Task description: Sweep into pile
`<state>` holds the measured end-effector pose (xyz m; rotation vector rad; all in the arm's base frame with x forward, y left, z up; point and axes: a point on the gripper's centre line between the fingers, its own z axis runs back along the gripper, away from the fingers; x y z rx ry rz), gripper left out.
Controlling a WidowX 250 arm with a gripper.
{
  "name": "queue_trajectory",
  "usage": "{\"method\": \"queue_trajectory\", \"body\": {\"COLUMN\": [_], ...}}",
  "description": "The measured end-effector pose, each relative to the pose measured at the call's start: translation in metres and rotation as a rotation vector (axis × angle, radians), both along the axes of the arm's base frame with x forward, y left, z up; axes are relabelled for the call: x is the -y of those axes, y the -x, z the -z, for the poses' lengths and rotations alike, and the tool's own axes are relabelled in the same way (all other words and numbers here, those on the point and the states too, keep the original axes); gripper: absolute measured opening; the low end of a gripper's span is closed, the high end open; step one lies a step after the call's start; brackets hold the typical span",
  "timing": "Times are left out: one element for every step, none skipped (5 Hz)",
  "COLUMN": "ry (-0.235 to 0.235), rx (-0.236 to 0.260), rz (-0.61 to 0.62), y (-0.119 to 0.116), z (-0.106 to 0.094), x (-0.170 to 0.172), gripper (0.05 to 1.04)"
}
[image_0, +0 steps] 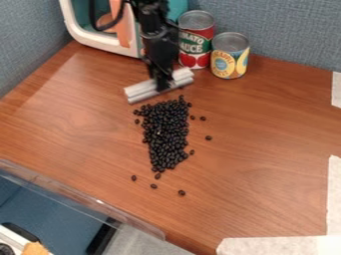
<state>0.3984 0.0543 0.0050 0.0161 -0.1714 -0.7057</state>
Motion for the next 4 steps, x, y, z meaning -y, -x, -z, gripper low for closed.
{"method": "queue_trajectory", "body": {"ry": [-0.010, -0.033, -0.035, -0.025], "rx": [-0.014, -0.006, 0.021, 0.033], "rz": [0.030, -0.002, -0.155, -0.321], "y": [0.025, 0.035, 0.024, 0.027], "z": [0.000, -0.003, -0.017, -0.025], "x": [0.010, 0.004, -0.019, -0.061], "gripper": [0.357, 0.357, 0.357, 0.357]}}
